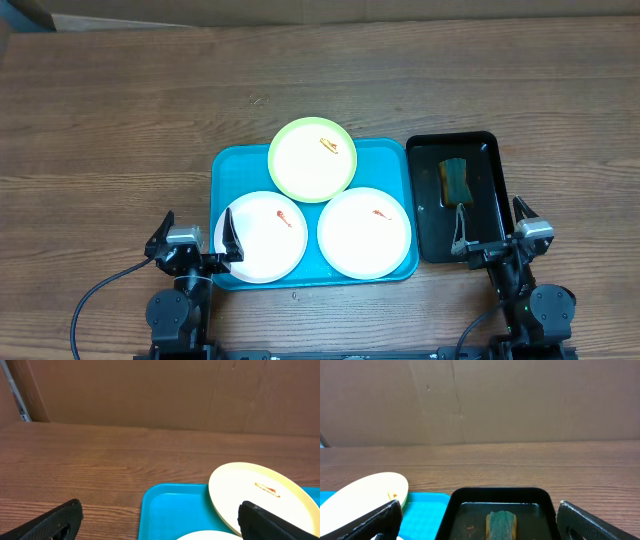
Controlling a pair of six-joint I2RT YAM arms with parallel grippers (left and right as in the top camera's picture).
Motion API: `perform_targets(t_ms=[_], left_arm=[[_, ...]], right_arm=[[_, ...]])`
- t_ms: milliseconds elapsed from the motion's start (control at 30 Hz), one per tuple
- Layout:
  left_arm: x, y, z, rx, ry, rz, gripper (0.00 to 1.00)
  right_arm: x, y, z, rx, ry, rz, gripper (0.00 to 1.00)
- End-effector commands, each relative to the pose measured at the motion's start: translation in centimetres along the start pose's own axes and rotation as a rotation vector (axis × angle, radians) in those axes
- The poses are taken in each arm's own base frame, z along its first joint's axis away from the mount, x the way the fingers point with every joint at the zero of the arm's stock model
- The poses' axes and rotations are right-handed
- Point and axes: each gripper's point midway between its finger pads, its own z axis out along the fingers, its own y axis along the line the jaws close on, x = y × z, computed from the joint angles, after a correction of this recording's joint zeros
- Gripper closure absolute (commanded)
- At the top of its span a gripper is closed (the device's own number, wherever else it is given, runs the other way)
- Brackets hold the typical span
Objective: Clean dirty plates on tray and stack at the side
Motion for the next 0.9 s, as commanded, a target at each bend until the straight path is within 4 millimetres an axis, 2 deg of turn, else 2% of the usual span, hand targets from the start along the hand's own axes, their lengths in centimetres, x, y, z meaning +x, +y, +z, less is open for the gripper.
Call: perform_targets(t_ms=[0,133,300,500,700,867], left_arm=[[0.0,-0.1,0.0,0.005,-0.008,0.028,0.0],[-0.2,-0.3,0.0,0.015,-0.017,0.028,0.0],[-2.4,-1.1,-0.2,0.059,-0.102,0.011,0.0],[-3.6,-1.4,-0.9,0.072,-0.064,-0.044,0.0],[-7.6,-3.5,-1.8,0.169,0.012,-0.051,0.0],[-10.8,-5.1,-2.1,0.239,0.227,0.003,0.0]], right_arm=[[0.2,-0.1,0.0,0.001,-0.005,-0.007,0.0],[0.2,-0.1,0.0,0.001,-0.005,-0.007,0.0],[0.2,-0.1,0.0,0.001,-0.005,-0.007,0.0],[0.2,-0.1,0.0,0.001,-0.005,-0.007,0.0],[0.2,-0.1,0.0,0.001,-0.005,-0.007,0.0],[0.2,-0.1,0.0,0.001,-0.005,-0.007,0.0]])
